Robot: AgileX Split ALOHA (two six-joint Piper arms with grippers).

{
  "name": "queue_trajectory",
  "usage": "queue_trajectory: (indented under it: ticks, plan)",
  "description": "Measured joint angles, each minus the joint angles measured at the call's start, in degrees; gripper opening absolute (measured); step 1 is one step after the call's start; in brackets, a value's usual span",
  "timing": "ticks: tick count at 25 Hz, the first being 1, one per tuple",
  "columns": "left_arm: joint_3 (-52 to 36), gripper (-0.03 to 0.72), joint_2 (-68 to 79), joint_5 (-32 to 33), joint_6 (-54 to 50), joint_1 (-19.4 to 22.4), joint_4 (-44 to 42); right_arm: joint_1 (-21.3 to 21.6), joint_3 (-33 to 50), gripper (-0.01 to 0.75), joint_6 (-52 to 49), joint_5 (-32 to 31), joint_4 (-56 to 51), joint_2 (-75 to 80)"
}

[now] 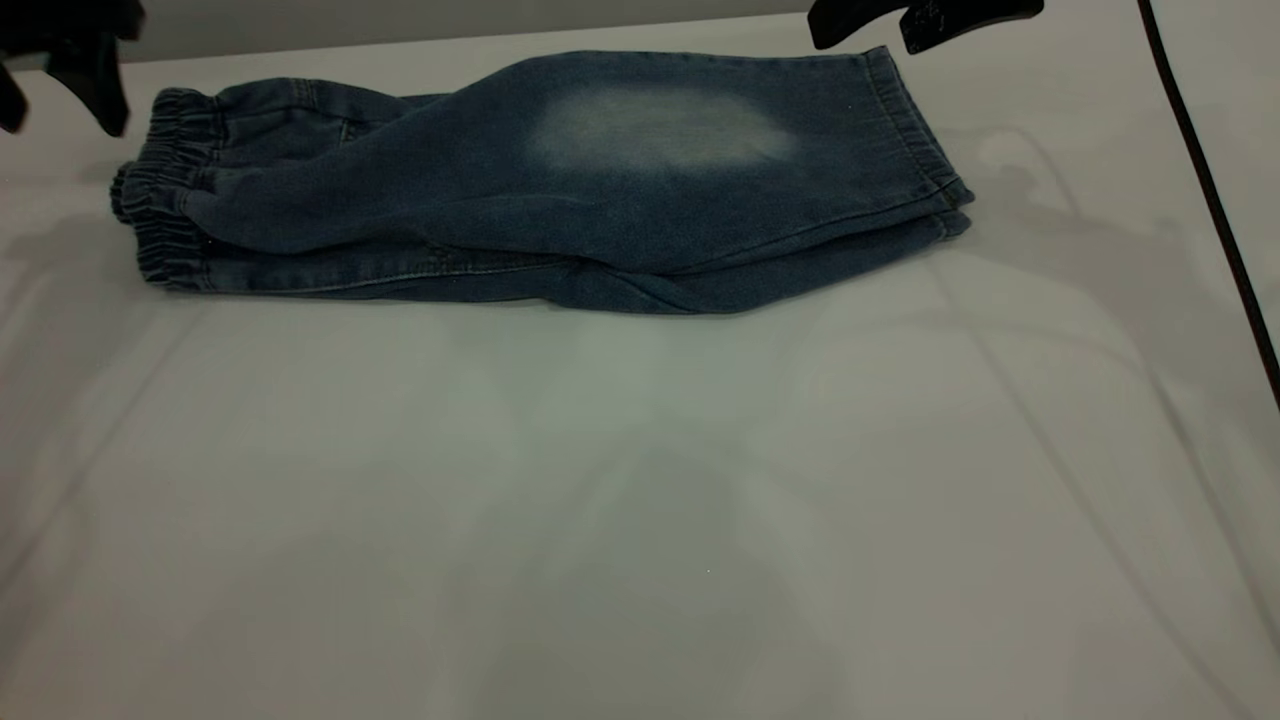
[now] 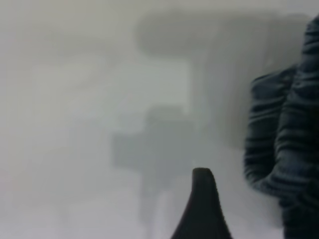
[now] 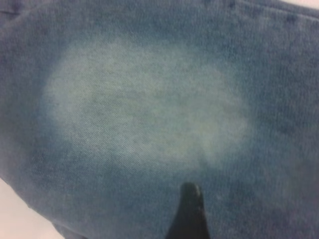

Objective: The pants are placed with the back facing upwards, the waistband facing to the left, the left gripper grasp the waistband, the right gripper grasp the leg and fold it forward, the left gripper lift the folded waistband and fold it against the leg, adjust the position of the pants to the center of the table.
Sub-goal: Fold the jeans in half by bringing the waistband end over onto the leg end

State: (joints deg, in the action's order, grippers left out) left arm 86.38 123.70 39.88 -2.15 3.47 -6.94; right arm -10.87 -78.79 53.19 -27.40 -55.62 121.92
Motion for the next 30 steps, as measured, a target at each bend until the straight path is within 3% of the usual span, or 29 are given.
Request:
queue_trajectory:
  ticks: [11, 25, 30]
  plan:
    - [0.1, 0.513, 4.8, -3.3, 17.8, 0.0, 20.4, 0.0, 0.0, 0.519, -2.2, -1.7, 2.3, 0.0]
    - [0.1, 0.513, 6.1, -2.4, 17.8, -0.1, 20.7, -1.8, 0.0, 0.513, -3.3, -2.5, 1.7, 0.0]
    - [0.1, 0.513, 4.1, 1.6, 17.7, -0.1, 18.5, -3.1, 0.0, 0.511, -3.3, -2.5, 1.7, 0.0]
